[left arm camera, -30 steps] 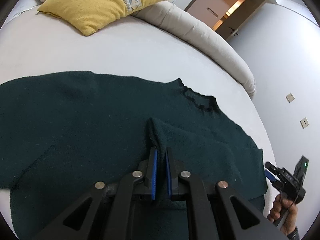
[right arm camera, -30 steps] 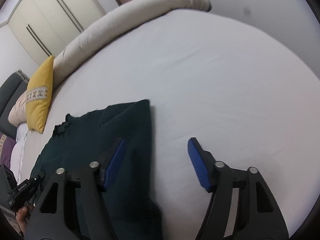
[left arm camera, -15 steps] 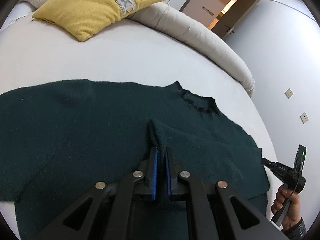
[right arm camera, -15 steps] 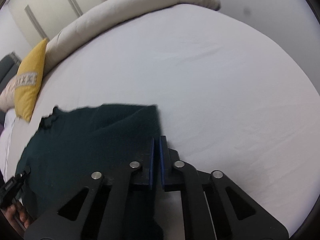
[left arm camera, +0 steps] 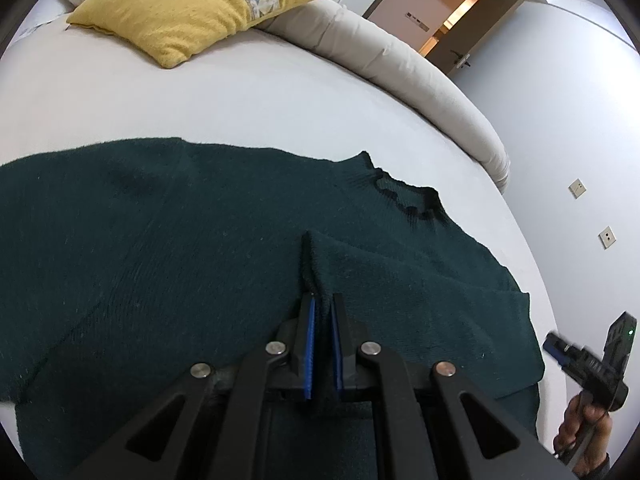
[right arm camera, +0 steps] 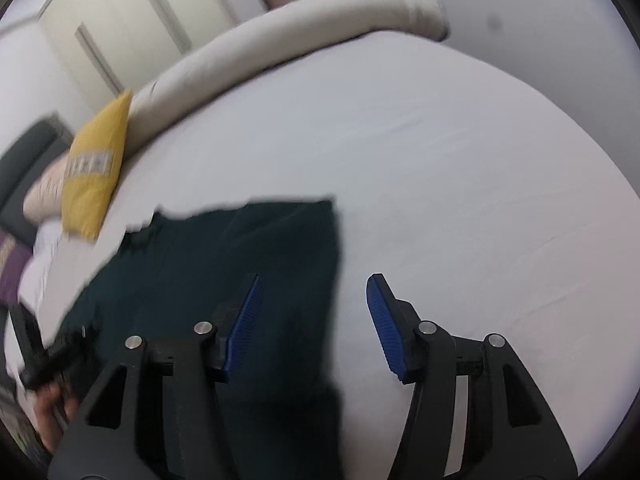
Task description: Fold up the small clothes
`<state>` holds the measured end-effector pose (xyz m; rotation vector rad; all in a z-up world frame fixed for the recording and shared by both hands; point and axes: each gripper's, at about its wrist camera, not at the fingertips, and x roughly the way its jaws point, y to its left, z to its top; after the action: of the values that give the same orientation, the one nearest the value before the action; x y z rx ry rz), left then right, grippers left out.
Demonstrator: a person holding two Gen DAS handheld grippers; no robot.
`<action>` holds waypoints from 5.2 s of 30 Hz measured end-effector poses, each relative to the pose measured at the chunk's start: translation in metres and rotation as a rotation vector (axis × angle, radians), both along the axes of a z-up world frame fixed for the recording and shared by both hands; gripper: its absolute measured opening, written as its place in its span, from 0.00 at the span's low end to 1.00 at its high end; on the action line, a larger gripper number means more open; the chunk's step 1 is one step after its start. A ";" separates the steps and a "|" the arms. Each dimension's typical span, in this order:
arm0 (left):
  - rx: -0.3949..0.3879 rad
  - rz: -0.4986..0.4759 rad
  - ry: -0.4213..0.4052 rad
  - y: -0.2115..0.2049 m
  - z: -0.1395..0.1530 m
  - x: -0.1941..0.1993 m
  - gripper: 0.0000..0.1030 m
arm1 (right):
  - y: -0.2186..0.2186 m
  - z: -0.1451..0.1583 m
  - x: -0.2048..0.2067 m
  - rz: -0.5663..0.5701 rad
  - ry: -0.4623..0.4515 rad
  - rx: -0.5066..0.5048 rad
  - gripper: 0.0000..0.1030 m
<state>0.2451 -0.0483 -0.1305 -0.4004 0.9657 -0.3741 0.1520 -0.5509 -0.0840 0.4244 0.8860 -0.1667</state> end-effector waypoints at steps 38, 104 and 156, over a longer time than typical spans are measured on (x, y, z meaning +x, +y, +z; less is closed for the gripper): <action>0.000 -0.033 0.005 0.002 0.001 -0.021 0.12 | 0.034 -0.046 0.026 0.091 0.085 -0.163 0.45; -0.033 0.055 -0.118 0.105 0.070 -0.119 0.61 | 0.167 -0.008 -0.015 0.276 -0.048 0.214 0.79; 0.319 0.083 -0.033 0.118 0.011 0.014 0.08 | 0.149 -0.026 0.050 0.257 0.056 -0.017 0.06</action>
<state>0.2590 0.0693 -0.1199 -0.1428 0.9545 -0.1469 0.2018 -0.4014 -0.1099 0.2874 0.9849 0.0503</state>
